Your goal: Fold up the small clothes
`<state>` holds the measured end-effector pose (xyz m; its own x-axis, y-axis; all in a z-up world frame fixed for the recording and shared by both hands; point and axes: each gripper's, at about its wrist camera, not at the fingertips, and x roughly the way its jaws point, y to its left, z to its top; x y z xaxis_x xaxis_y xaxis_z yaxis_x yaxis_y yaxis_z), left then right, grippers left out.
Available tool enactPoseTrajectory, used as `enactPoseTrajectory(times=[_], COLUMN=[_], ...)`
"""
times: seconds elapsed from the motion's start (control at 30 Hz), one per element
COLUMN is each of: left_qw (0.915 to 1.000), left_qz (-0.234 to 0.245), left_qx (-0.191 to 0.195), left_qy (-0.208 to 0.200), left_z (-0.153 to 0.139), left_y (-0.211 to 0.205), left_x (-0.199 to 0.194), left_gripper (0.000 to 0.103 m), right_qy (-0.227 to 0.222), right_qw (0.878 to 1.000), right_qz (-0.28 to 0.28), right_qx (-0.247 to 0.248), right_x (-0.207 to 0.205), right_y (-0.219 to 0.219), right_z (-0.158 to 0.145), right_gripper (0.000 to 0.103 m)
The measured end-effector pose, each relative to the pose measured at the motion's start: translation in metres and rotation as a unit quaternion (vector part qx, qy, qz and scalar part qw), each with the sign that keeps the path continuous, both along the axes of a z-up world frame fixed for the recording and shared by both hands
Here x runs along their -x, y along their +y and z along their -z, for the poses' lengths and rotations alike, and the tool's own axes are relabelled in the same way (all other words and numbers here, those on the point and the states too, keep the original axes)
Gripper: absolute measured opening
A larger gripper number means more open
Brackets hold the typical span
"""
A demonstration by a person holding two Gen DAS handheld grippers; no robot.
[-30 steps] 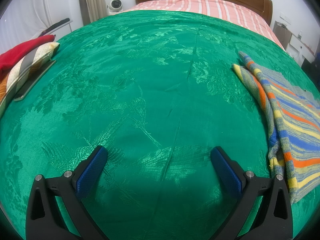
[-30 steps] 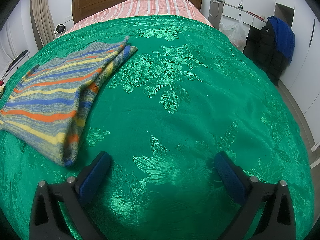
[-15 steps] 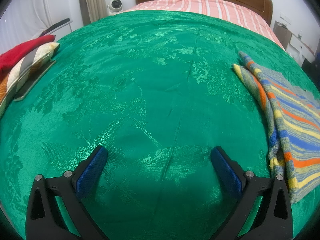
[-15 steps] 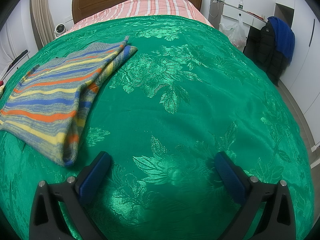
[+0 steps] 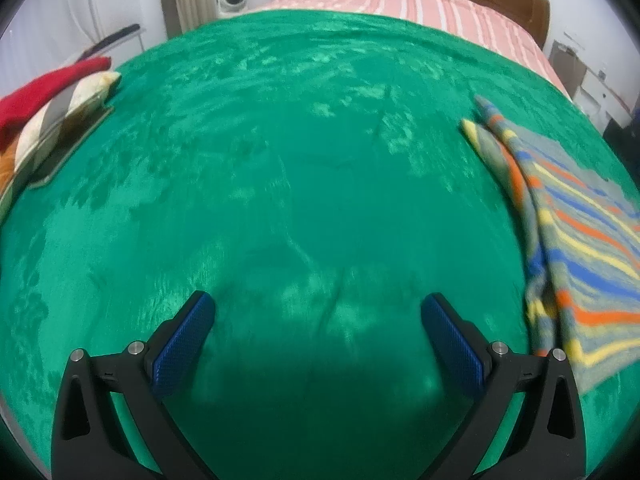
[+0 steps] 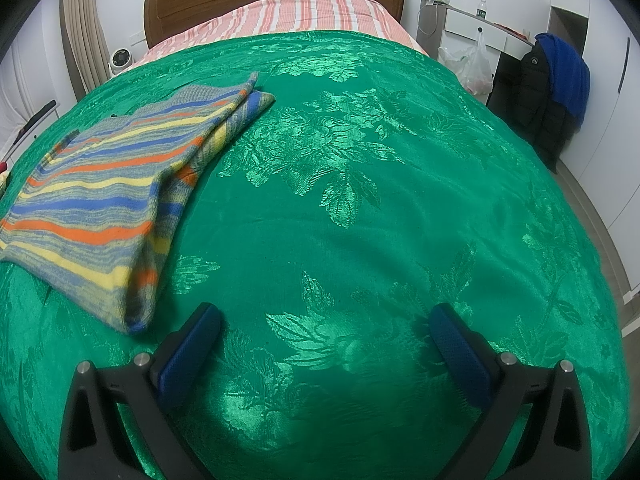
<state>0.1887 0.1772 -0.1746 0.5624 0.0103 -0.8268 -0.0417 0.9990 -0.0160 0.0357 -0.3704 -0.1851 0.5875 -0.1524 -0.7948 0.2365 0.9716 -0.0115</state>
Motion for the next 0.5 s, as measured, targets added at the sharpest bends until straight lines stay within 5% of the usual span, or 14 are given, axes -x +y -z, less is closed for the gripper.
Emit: enactPoseTrajectory(times=[0.13,0.27,0.5], left_qw=[0.9994,1.0000,0.9988], left_qz=[0.031,0.004,-0.012], left_qx=[-0.004,-0.005,-0.003], left_qy=[0.017,0.005,-0.046], left_z=[-0.003,-0.010,0.005], left_y=[-0.002,0.002,0.002], left_x=[0.018,0.029,0.039], left_gripper=[0.103,0.103,0.103], right_qy=[-0.005,0.009,-0.042], right_qw=[1.000,0.998,0.964], right_qz=[-0.002,-0.019,-0.027], right_qx=[-0.014,-0.052,-0.260], right_x=[0.002,-0.001,-0.046], right_y=[-0.003,-0.011,-0.024], right_z=[-0.001,-0.006,-0.060], right_gripper=[0.103,0.103,0.101])
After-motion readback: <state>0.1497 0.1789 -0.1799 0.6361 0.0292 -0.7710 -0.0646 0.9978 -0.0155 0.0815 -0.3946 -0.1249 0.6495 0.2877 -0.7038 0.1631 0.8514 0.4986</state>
